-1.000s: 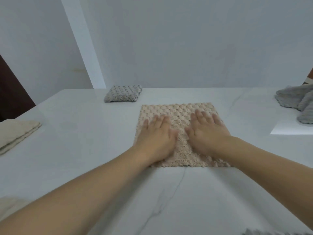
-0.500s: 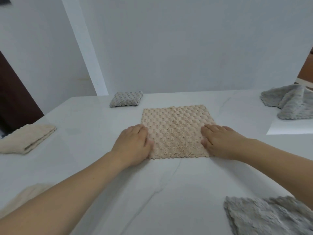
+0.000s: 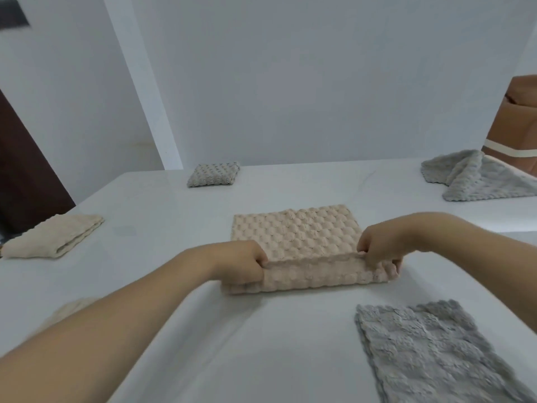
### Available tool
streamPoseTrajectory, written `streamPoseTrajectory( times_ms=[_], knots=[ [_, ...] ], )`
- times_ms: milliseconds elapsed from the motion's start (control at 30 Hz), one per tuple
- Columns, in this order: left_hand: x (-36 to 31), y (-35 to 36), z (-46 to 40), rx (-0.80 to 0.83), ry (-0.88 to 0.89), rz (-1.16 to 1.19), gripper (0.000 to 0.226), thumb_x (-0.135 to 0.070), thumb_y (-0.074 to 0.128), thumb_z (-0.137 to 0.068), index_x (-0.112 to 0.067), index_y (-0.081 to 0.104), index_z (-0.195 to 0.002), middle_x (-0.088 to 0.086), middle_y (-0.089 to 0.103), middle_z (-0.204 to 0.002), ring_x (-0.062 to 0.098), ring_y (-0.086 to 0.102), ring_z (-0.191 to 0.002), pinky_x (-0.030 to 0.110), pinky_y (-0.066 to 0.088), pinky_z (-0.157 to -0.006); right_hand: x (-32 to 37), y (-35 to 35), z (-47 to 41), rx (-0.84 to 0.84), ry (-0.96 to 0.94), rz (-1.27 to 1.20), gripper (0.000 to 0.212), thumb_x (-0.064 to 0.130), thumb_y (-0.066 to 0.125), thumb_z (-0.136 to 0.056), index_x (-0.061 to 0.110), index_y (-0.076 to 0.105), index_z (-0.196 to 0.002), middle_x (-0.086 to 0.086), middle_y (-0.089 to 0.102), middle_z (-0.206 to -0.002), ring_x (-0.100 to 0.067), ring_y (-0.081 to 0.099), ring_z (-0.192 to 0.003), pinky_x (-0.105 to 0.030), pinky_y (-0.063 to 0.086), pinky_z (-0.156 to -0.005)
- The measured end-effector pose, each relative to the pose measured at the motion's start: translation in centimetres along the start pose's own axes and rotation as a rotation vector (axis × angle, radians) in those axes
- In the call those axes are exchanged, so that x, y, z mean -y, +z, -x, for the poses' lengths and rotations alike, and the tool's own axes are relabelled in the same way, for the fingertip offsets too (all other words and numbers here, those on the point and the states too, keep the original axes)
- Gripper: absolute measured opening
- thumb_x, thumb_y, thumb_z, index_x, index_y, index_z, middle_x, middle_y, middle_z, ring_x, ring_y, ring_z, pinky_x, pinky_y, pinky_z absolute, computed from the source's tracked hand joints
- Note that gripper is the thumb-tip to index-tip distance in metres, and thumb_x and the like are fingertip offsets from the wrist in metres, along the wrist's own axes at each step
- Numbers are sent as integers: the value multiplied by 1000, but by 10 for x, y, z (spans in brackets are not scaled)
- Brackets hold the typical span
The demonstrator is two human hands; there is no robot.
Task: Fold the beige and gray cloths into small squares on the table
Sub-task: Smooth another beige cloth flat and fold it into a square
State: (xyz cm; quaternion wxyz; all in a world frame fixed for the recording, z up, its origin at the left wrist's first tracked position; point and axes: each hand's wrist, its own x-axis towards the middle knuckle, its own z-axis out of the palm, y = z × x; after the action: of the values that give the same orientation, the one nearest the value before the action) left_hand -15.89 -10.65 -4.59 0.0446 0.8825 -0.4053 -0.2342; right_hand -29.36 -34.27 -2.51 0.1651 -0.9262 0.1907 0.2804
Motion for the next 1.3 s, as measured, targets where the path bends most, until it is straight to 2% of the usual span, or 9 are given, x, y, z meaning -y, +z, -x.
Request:
streamPoseTrajectory(
  times_ms=[200,367,500,633,733,933,1100,1167,1300],
  knots=[
    [17,-25,-15,-210,-113,237,26,-18,53,-88,-18,49,-62,-2,47,-62,15,42,-57,24,31,-51,-33,-27,-13,-168,-73,-357,13,11,60,-91,1,68,-95,-9,68,-82,-21,64,-73,-34,58,-74],
    [27,-26,-51,-463,-177,200,20,-21,48,-89,-7,62,-83,4,65,-82,23,61,-77,34,47,-65,-30,-40,-54,-417,-57,-383,18,21,66,-87,6,62,-78,-8,61,-75,-20,56,-66,-30,48,-59],
    [35,-27,-85,-562,-220,113,16,-19,44,-88,-13,53,-76,3,59,-83,21,55,-76,31,38,-58,-24,-43,-89,-576,-10,-356,20,19,63,-85,8,56,-70,-8,60,-74,-21,52,-66,-28,41,-58],
    [51,-24,-108,-486,-210,-53,13,-23,41,-93,-16,52,-94,1,44,-103,21,40,-99,36,41,-84,-20,-42,-115,-616,25,-303,11,10,52,-84,5,58,-76,-12,64,-81,-23,54,-71,-27,39,-56],
    [58,-19,-118,-471,-162,-107,14,-24,39,-93,-18,50,-101,-1,43,-107,19,34,-101,36,39,-88,-22,-38,-128,-601,46,-280,11,9,52,-83,3,60,-85,-15,68,-92,-28,60,-83,-31,44,-66],
    [65,-19,-124,-522,-192,36,5,-24,43,-93,-20,47,-93,1,52,-100,26,43,-99,37,36,-80,-22,-36,-135,-608,52,-392,19,22,54,-85,12,53,-101,-8,60,-102,-31,55,-98,-35,45,-76],
    [67,-24,-124,-503,-101,391,13,-19,48,-95,-15,44,-83,5,52,-95,21,54,-65,29,40,-54,-20,-38,-136,-539,17,-568,20,16,51,-85,2,63,-92,-13,67,-89,-31,61,-74,-34,48,-64],
    [67,-27,-123,-481,-111,474,13,-17,52,-95,-15,46,-83,3,55,-86,17,51,-64,28,39,-55,-21,-40,-134,-517,-43,-722,14,12,52,-87,1,60,-89,-13,61,-81,-23,51,-56,-28,40,-51],
    [69,-32,-122,-450,-133,662,14,-14,60,-92,-16,51,-81,1,59,-77,14,50,-67,25,38,-57,-33,-40,-132,-566,-90,-829,14,13,61,-90,0,64,-94,-9,61,-77,-18,48,-59,-26,40,-53]
  ],
)
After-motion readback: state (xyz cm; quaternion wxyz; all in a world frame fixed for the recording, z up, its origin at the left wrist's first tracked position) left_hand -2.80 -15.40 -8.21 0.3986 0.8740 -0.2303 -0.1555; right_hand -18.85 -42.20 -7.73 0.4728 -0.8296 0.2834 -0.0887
